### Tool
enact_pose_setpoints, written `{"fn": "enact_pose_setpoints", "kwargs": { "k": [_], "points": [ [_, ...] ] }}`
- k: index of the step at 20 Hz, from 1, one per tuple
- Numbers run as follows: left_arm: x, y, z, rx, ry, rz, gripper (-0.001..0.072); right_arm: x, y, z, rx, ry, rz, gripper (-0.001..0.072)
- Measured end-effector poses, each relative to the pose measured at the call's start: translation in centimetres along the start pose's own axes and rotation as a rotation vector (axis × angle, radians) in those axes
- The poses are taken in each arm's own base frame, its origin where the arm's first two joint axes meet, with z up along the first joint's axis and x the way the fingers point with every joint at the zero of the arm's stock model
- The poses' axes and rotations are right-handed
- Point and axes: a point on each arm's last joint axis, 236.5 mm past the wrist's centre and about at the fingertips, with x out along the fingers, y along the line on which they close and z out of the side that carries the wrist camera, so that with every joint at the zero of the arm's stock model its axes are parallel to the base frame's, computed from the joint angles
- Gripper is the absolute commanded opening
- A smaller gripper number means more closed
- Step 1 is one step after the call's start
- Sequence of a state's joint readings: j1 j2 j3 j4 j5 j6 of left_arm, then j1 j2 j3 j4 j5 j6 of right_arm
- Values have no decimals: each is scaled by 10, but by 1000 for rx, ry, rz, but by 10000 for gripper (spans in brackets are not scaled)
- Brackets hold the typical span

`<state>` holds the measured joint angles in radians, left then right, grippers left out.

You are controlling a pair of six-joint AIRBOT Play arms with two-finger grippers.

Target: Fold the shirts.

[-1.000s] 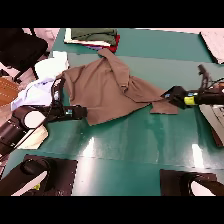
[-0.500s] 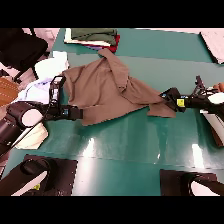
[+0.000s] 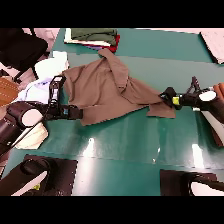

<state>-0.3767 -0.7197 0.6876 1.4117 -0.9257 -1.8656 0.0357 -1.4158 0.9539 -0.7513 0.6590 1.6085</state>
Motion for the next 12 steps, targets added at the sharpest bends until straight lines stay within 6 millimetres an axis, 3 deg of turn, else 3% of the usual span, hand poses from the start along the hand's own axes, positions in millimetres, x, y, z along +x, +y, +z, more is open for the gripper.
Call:
{"fn": "enact_pose_setpoints", "kwargs": {
  "k": [3, 5, 9, 12],
  "points": [
    [-1, 1, 1, 7, -4, 7, 26, -15, 24, 18, -65, 14, 42, 26],
    [-5, 7, 4, 31, -1, 39, 26, -47, 38, 35, -89, 8, 77, 25],
    [-31, 30, 19, 132, -3, 173, 26, -154, 46, 75, -107, -106, 124, 25],
    [-63, 29, 48, 200, -62, 218, 26, -235, 57, 87, -132, -243, 144, 26]
  ]
}}
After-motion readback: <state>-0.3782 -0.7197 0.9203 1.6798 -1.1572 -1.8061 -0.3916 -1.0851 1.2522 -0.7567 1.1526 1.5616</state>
